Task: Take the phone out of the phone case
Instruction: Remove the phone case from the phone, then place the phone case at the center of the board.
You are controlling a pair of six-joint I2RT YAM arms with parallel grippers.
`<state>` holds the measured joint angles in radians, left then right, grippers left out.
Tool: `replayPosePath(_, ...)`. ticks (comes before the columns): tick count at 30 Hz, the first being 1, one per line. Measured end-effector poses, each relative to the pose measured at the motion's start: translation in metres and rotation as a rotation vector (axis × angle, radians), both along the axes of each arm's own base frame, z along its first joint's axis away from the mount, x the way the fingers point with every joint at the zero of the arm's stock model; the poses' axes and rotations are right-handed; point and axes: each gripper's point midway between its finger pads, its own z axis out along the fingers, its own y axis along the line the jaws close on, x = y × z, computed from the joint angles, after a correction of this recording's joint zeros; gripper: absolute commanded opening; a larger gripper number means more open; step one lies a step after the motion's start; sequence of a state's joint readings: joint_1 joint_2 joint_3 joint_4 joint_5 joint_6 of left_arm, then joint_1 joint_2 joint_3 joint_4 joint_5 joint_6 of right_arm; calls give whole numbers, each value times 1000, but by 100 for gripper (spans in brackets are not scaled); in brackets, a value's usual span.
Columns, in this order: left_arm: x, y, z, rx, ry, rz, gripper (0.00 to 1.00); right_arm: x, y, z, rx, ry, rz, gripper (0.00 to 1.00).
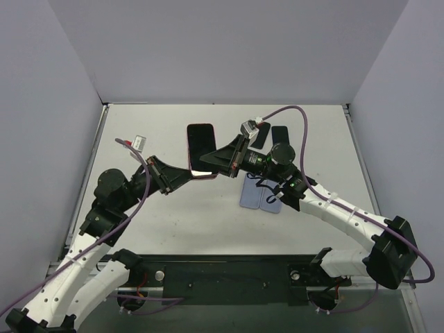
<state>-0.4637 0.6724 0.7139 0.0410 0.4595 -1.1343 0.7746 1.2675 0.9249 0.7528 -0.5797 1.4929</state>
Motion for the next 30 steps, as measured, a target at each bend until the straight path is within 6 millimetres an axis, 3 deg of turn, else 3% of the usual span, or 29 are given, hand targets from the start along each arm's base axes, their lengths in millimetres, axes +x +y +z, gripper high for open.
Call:
replayPosePath(4,11,3,-21,107,70,61,0,4,-4,-16,-30,14,-40,0)
replayPosePath(8,25,14,-48,174,136,162,0,-9,-20,-42,-139,5,-59,0)
replayPosePath(11,42,20,-84,224,205,230,0,-20,-41,-51,-232,-39,-84,0)
replayPosePath(15,50,5,-158,330,355,188,0,-20,-78,-57,-334,-110,-177,0)
replayPosePath(19,43,-12,-226,484,468,107,0,-10,-110,-74,-424,-124,-270,0)
replayPosePath(26,66,-37,-268,483,458,47,0,14,-136,-135,-571,-28,-339,0)
replayPosePath(30,71,-51,-305,499,512,-5,0,39,-139,-167,-639,47,-361,0)
